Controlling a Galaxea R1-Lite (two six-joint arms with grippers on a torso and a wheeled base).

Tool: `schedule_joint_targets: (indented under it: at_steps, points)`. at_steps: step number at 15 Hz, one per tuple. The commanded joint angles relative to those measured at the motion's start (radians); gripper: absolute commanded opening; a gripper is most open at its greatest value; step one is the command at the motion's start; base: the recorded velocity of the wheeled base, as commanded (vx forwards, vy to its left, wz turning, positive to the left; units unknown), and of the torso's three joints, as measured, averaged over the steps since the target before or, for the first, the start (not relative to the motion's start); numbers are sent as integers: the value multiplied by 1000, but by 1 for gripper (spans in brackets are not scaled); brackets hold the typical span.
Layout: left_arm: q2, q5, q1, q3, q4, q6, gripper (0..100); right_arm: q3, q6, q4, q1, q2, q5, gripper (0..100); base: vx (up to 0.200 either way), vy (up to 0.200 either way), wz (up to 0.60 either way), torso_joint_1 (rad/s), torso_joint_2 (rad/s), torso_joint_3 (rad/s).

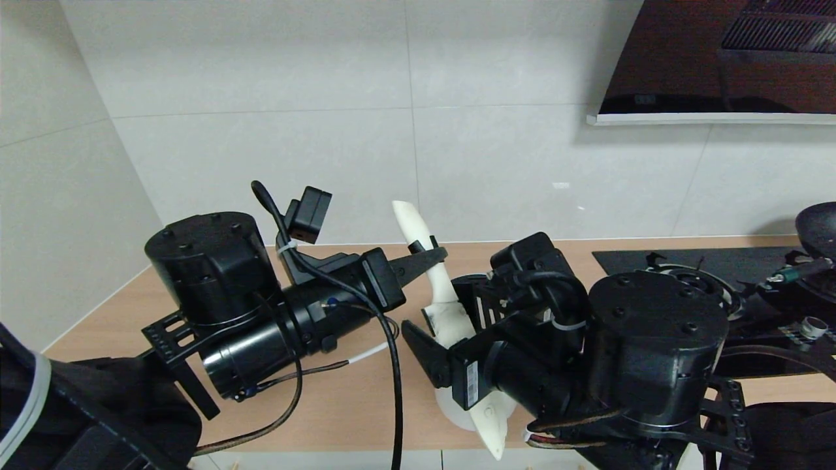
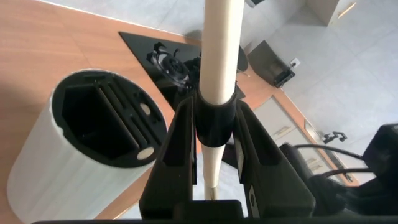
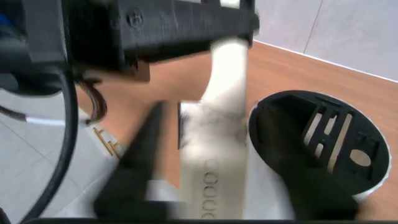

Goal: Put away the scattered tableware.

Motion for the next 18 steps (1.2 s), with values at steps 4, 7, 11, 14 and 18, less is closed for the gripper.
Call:
schedule_joint_targets:
  at_steps: [4, 7, 11, 14, 18]
  points:
    - [-12, 49, 0, -43, 12, 4, 0, 6, -2, -37, -20, -38, -2, 100, 0, 0, 0, 0, 0, 0]
    - [-102, 123, 12, -150, 176, 54, 0, 3, -5, -26, -144, -153, 8, 100, 0, 0, 0, 0, 0, 0]
    - [-115, 376, 11, -478, 576, 222, 0, 1, -5, 26, -347, -245, 51, 100, 0, 0, 0, 0, 0, 0]
    - [-128, 493, -20, -486, 671, 303, 0, 3, -5, 29, -373, -248, 53, 100, 0, 0, 0, 0, 0, 0]
    - [-19, 759, -107, -520, 621, 369, 0, 9, -5, 29, -390, -221, 51, 100, 0, 0, 0, 0, 0, 0]
